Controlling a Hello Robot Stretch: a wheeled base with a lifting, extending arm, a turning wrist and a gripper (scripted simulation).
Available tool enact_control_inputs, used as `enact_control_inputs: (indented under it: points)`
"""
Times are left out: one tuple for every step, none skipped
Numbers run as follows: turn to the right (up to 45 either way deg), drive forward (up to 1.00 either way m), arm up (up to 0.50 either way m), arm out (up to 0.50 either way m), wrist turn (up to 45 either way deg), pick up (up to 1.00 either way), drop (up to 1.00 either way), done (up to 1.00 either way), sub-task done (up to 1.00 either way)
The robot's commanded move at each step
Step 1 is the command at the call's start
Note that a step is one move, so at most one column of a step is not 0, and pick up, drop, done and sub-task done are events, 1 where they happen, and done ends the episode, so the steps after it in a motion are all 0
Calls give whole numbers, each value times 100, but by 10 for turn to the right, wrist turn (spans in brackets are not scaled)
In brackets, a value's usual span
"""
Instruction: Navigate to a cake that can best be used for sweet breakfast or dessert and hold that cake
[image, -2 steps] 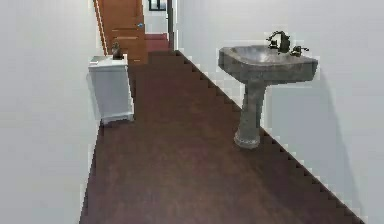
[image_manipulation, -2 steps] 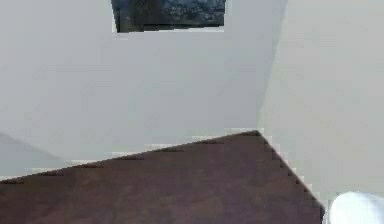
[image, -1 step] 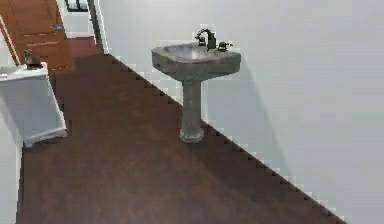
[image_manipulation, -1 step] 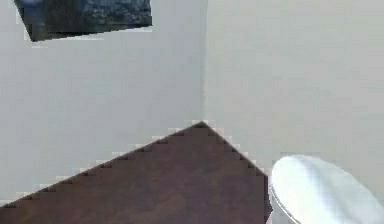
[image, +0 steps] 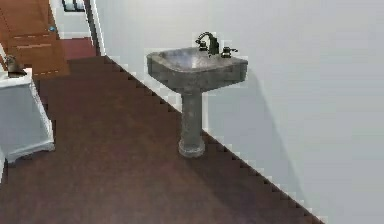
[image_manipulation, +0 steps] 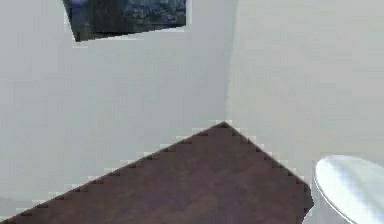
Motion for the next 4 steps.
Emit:
enact_control_inputs:
  points:
    - [-270,0,0,0,0,0,0,0,0]
    - [0,100,0,0,0,0,0,0,0]
    - [-30,0,0,0,0,0,0,0,0]
    - [0,100,0,0,0,0,0,0,0]
